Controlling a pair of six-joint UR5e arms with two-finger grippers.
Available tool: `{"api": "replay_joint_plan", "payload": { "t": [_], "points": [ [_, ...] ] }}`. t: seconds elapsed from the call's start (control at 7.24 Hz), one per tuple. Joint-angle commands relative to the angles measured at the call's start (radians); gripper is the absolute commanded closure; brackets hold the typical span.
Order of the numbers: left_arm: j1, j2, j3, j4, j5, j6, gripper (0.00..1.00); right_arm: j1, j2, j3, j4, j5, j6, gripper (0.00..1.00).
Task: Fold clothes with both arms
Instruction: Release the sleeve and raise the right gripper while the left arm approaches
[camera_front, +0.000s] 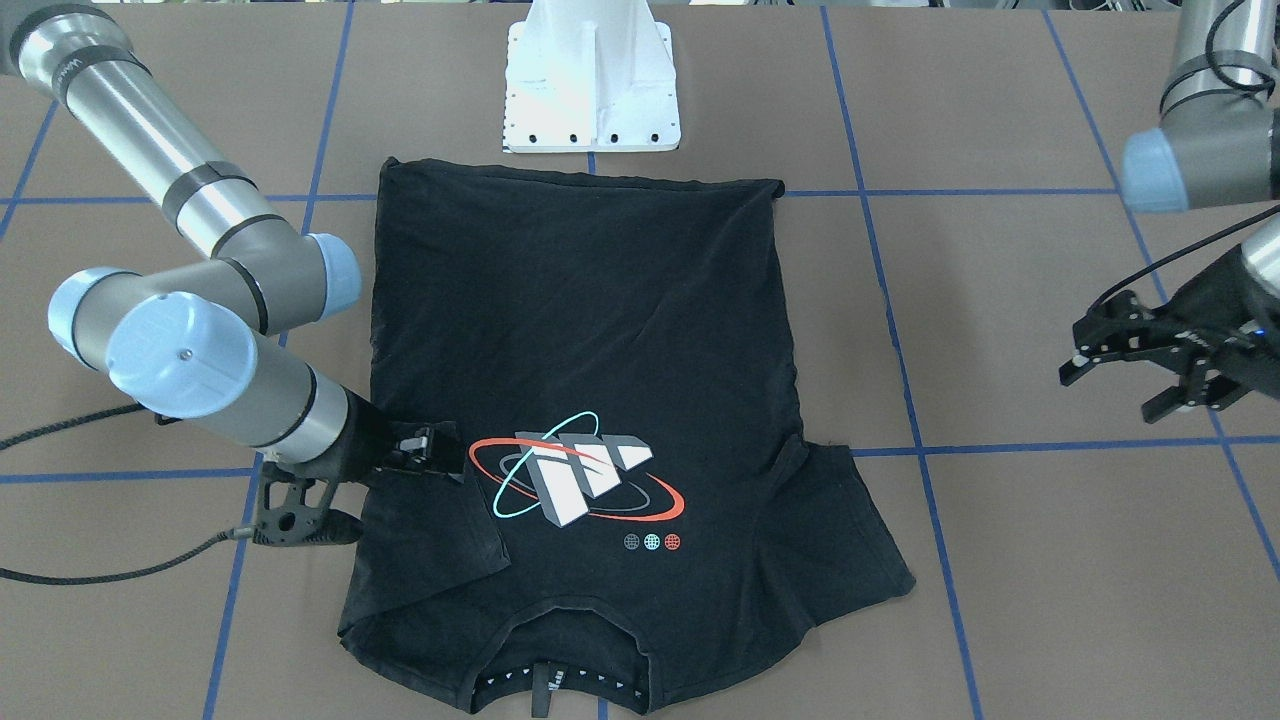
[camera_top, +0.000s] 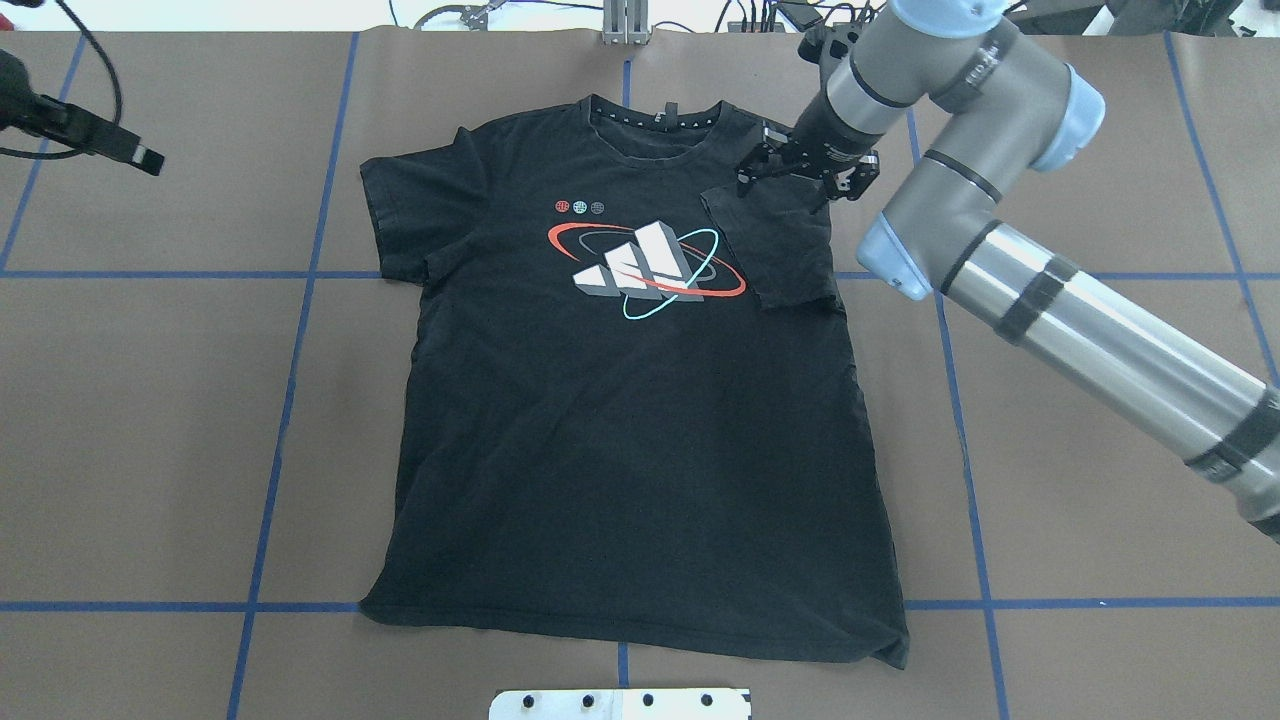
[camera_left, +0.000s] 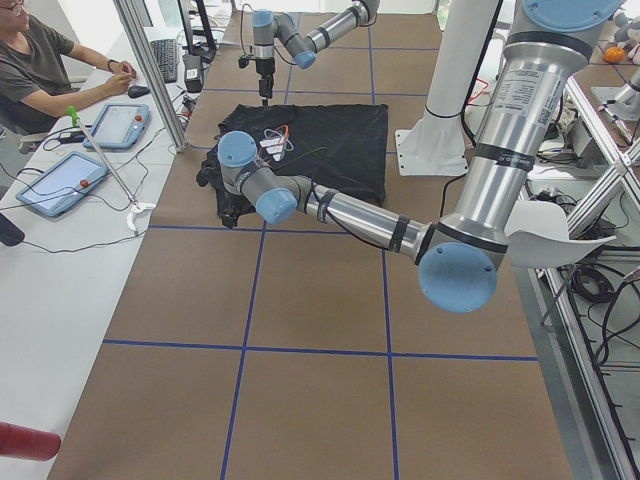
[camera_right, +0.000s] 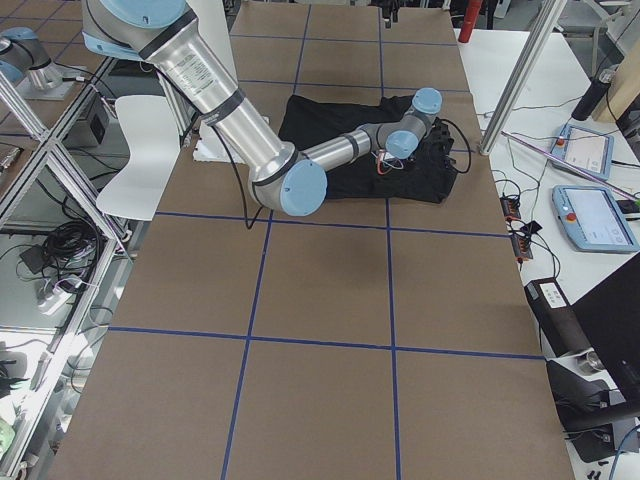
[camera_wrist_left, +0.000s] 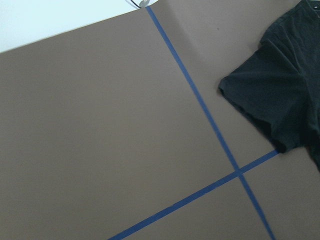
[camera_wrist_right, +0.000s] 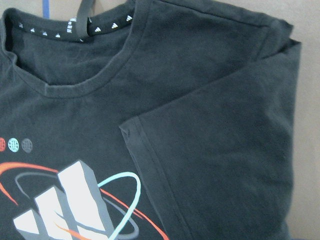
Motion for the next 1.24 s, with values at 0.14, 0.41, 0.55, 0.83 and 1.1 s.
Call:
{"api": "replay_joint_plan", "payload": {
  "t": [0.14,0.41,0.55,0.83,1.1],
  "points": [
    [0.137,-0.277,0.431,-0.219,0.071,-0.028,0.04,0.0,-0.241,0.286,0.0,-0.007,0.001,0.0],
    [0.154,-0.363,0.672,-0.433,0.136,-0.044,0.15,0.0,-0.301,0.345,0.001,-0.014,0.001,0.0],
    [0.159,-0.397,0.718,-0.44,0.155,-0.073,0.22,0.0,-0.326,0.377,0.001,-0.014,0.001,0.0],
    [0.162,-0.425,0.842,-0.548,0.157,-0.08,0.35,0.0,-0.343,0.391,0.001,-0.016,0.001,0.0],
    [0.17,-0.451,0.861,-0.55,0.157,-0.121,0.39,0.0,-0.343,0.391,0.001,-0.013,-0.001,0.0]
  ]
}}
